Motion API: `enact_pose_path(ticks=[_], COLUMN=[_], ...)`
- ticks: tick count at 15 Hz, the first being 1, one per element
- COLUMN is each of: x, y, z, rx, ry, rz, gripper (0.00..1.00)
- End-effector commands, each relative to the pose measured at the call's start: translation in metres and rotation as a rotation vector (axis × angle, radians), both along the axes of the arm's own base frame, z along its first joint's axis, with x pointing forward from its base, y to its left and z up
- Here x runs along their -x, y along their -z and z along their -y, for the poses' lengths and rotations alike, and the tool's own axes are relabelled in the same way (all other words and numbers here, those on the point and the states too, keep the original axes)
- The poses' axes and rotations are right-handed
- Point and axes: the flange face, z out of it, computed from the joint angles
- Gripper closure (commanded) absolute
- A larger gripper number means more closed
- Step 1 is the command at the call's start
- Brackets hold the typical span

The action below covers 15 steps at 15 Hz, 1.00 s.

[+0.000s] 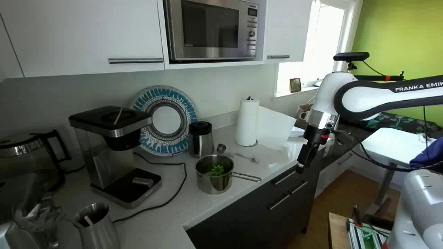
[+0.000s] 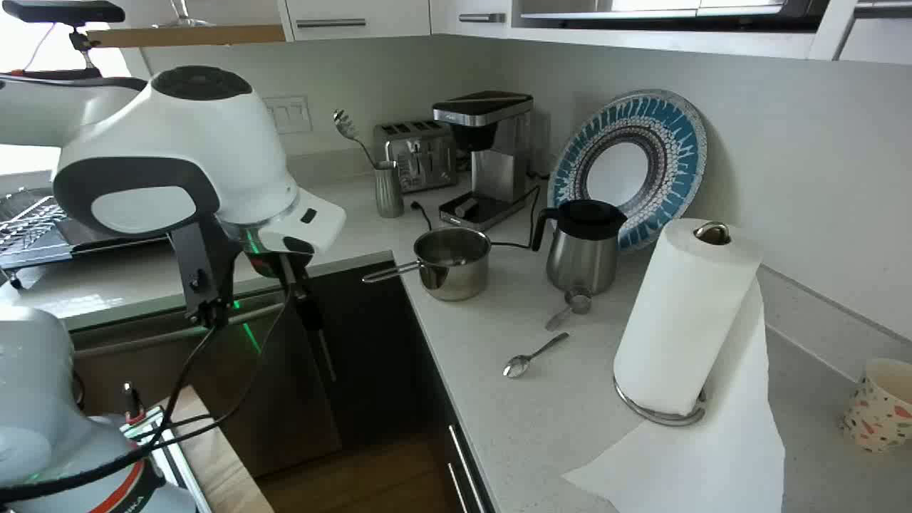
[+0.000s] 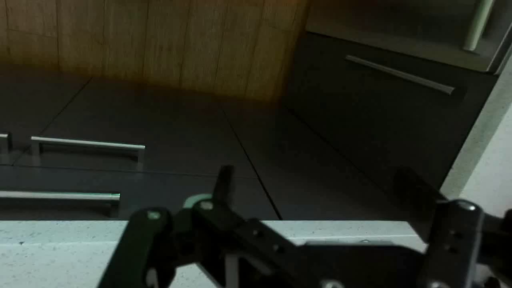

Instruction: Pick up the silver spoon from the kitchen counter and put it in the silver pot

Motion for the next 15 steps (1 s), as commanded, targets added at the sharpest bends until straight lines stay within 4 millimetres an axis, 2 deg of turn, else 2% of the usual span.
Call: enact_pose_path(ticks=[1, 5, 7, 9, 11, 13, 15], x=[0.0, -0.001, -0.008, -0.018, -0.027, -0.036, -0.043], y=[0.001, -0.001, -0.015, -0.026, -0.024, -0.014, 0.004], z=[0.0, 0.001, 0.017, 0.045, 0.08, 0.122, 0.157], rx=[-0.002, 0.002, 0.097, 0.19, 0.272, 0.317, 0.3], ry=[-0.001, -0.007, 0.014, -0.01, -0.004, 0.042, 0.107], rz=[-0.005, 0.013, 0.12, 0.197, 0.262, 0.279, 0.254], gripper=[0.0, 0.0, 0.0, 0.0, 0.0, 0.0, 0.0])
